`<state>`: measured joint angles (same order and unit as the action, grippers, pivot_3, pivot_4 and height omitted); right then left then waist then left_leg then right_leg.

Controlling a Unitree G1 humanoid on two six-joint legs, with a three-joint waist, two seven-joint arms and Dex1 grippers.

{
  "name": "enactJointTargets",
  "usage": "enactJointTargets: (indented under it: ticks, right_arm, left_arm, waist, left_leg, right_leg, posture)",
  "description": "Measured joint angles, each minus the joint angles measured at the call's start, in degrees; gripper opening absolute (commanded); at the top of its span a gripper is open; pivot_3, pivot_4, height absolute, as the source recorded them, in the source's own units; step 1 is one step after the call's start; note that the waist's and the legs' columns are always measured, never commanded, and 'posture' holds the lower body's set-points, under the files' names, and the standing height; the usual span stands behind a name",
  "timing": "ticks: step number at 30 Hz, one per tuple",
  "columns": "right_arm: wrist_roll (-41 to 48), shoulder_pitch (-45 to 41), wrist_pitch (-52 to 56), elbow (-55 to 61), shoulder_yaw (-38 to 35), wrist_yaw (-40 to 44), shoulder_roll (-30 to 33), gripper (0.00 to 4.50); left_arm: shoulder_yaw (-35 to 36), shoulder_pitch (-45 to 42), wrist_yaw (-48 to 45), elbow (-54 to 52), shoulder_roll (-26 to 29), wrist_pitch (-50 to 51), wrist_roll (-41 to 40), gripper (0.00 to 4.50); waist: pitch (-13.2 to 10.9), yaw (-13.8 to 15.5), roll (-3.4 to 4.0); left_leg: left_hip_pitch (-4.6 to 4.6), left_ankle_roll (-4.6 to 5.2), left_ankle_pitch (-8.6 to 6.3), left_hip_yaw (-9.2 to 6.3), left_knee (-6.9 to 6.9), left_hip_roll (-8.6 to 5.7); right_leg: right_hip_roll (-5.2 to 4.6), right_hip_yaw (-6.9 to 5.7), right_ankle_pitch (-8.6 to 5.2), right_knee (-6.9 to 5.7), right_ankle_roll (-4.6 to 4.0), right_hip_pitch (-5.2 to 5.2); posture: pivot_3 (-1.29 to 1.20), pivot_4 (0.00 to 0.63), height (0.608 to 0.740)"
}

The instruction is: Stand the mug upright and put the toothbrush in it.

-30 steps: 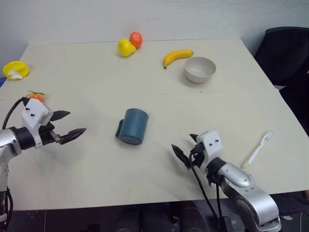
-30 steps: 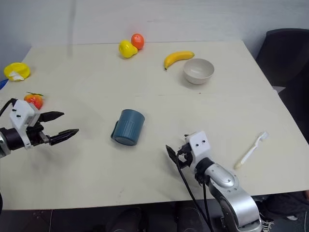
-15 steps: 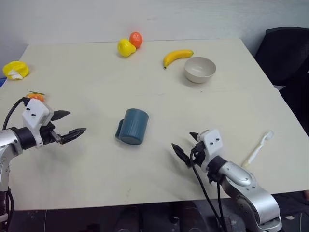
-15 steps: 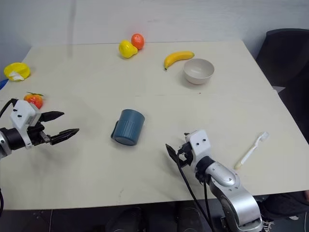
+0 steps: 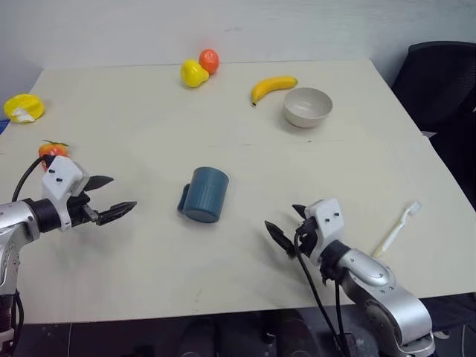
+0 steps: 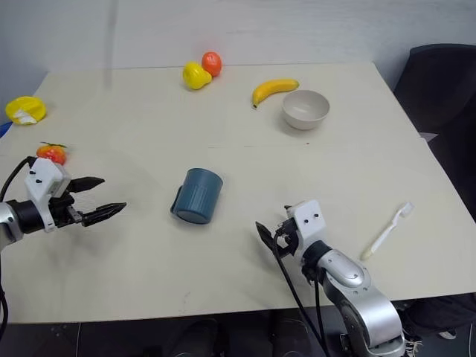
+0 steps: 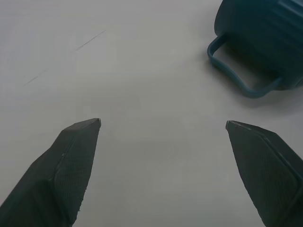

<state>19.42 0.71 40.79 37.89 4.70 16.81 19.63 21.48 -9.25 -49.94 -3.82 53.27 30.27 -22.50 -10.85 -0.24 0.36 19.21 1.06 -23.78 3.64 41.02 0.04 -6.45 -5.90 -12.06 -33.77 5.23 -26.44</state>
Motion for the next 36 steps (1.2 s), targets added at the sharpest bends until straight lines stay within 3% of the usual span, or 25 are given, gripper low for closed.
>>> enactJointTargets:
  ticks: [4, 8, 13, 17, 22, 24, 36]
  right_arm:
    - [0.7, -1.4, 1.6, 1.2, -0.5, 2.0, 3.5, 4.50]
    - [8.0, -4.6, 5.3, 6.1, -4.3, 7.6, 8.5, 4.50]
    - [18.1, -6.1, 8.0, 10.0, -10.0, 19.0, 20.6, 4.50]
    - [26.7, -7.6, 8.7, 10.2, -15.4, 25.7, 27.1, 4.50]
    - [37.2, -11.6, 10.0, 9.3, -21.3, 26.9, 29.9, 4.50]
    - [37.7, -14.7, 10.0, 8.8, -21.3, 26.8, 32.3, 4.50]
    - [37.0, -13.7, 7.9, 8.8, -21.3, 23.6, 32.8, 4.50]
  left_arm:
    - [-3.5, -3.9, 4.5, -5.2, -0.3, 12.6, -1.8, 4.49]
    - [-7.7, -9.3, 8.9, -11.0, -2.2, 29.4, -6.5, 4.49]
    - [-12.1, -17.7, 16.3, -10.7, -7.5, 44.1, -7.4, 4.49]
    - [-15.1, -23.0, 20.2, -5.3, -12.5, 45.9, -6.0, 4.49]
    - [-17.7, -26.5, 21.7, 0.2, -14.1, 44.3, -3.9, 4.49]
    - [-21.2, -31.8, 21.7, 7.2, -16.6, 41.4, -1.6, 4.49]
    - [-24.4, -37.7, 18.9, 15.6, -20.8, 41.4, 0.1, 0.89]
  waist:
    - [0.0, 0.3, -0.04]
    - [0.0, 0.2, -0.09]
    - [0.1, 0.4, -0.17]
    - [0.1, 0.6, -0.29]
    - [0.1, 0.8, -0.43]
    - [0.2, 1.7, -0.42]
    - [0.2, 1.9, -0.49]
  left_leg:
    - [0.01, 0.06, 0.00, -0.04, 0.09, -0.08]
    - [-0.01, 0.08, -0.01, -0.24, 0.09, -0.07]
    - [-0.02, 0.08, -0.01, -0.30, 0.11, -0.08]
    - [-0.03, 0.09, 0.00, -0.27, 0.17, -0.09]
    - [-0.04, 0.05, 0.02, -0.24, 0.16, -0.04]
    - [-0.10, 0.11, 0.06, -0.05, 0.29, -0.15]
    - [-0.28, 0.16, 0.06, -0.20, 0.30, -0.19]
  right_leg:
    - [-0.07, 0.02, 0.01, -0.04, 0.02, 0.05]
    - [-0.04, 0.06, 0.03, -0.03, 0.05, 0.06]
    - [0.00, 0.06, 0.03, -0.01, 0.06, 0.11]
    - [-0.02, 0.07, 0.05, -0.01, 0.08, 0.16]
    - [-0.02, 0.04, 0.05, -0.01, 0.08, 0.15]
    - [-0.09, 0.04, 0.14, 0.08, 0.24, 0.37]
    - [-0.14, -0.10, 0.18, 0.26, 0.32, 0.82]
  posture:
    - [0.00, 0.150, 0.740]
    - [0.00, 0.150, 0.740]
    - [0.00, 0.150, 0.740]
    - [0.00, 0.150, 0.740]
    - [0.00, 0.150, 0.740]
    - [0.00, 0.150, 0.740]
    - [0.00, 0.150, 0.740]
